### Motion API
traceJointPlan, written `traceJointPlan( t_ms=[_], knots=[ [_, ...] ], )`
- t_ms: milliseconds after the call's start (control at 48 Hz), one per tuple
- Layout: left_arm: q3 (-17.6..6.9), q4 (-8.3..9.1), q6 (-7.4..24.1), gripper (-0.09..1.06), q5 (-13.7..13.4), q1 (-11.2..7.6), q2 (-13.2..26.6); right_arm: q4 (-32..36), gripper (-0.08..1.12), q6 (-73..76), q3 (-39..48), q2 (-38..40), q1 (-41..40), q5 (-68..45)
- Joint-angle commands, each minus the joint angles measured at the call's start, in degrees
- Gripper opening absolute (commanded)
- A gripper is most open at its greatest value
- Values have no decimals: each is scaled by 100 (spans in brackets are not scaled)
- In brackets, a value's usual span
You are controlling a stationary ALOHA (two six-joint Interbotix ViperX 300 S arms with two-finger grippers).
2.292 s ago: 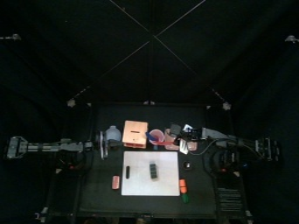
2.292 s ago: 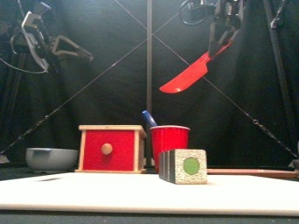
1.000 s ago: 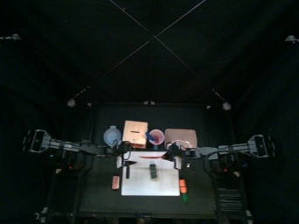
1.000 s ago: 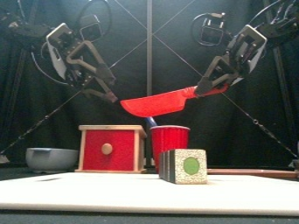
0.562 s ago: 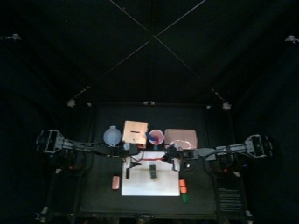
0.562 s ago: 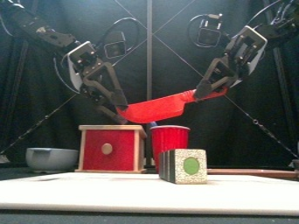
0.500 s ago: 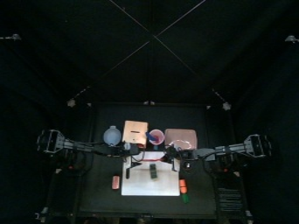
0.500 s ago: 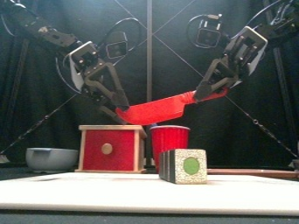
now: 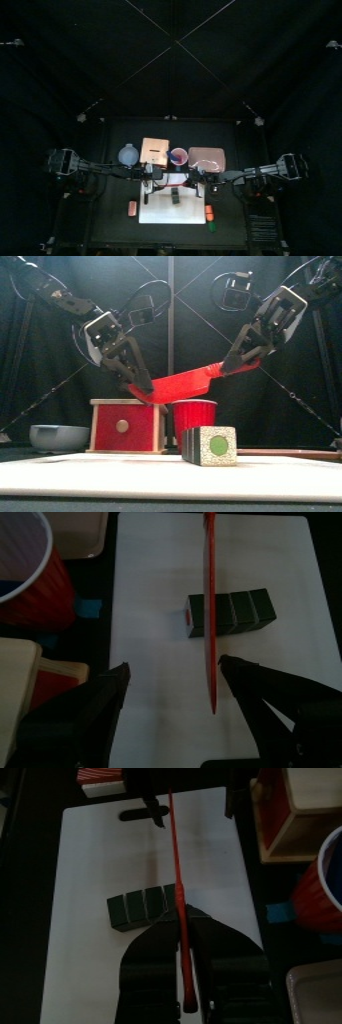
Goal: Place sushi on board then cut the sushi with the knife then place the pieces on the plate
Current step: Grasp knife edge with left hand
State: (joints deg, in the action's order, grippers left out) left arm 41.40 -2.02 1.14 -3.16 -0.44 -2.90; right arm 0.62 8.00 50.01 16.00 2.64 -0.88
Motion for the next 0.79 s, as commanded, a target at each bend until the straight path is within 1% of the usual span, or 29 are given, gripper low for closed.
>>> traceJointPlan(
  t_ms=[21,104,229,458,604,688,792],
  knots=[
    [-141,35,-18,100,18,-18,-35,-9,34,9,-114,79,18,-53],
    [-149,44,-18,95,26,-18,-35,-9,34,9,-114,79,18,-53],
    [-141,35,-18,84,26,-9,-35,-9,34,9,-105,79,18,-53],
    [-149,26,-18,59,18,-18,-35,-26,34,9,-97,79,18,-53],
    [-132,35,-9,44,18,-62,-18,-105,34,9,-62,79,18,-53],
    [-132,26,-18,37,18,-97,0,-202,34,9,-9,70,9,-53],
    [-158,18,-18,33,26,-141,44,-360,34,9,53,26,18,-53]
  ],
)
